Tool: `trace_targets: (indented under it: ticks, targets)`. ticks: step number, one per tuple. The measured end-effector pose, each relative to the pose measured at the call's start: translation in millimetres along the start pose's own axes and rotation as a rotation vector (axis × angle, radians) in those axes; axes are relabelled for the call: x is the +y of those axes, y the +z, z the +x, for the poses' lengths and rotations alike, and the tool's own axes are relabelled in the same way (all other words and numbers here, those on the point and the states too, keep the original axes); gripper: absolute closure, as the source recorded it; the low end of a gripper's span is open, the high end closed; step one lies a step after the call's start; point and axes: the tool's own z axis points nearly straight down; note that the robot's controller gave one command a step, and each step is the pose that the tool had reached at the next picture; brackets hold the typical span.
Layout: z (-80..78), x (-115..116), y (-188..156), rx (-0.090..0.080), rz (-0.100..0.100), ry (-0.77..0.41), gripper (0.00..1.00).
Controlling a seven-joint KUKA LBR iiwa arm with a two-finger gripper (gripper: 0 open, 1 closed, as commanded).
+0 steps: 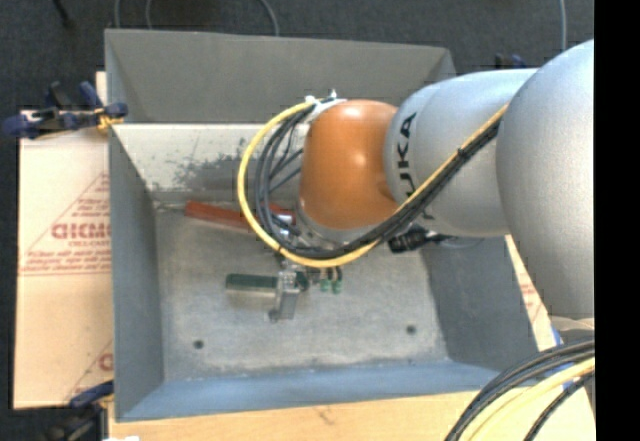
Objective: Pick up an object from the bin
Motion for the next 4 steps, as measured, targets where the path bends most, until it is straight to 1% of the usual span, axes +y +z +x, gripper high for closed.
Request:
trace_targets:
  ticks: [1, 2, 3, 4]
  targets:
    - [-17.4, -9.7, 9.7, 0.007, 0.004, -0.062, 0.00]
    - [-18.6, 1.5, -5.5, 0.005, 0.003, 0.234, 0.00]
    - [-22.1, -5.6, 55.8, 0.001, 0.003, 0.116, 0.00]
    - [-26.2, -2.1, 71.6, -0.007, -0.005, 0.260, 1.00]
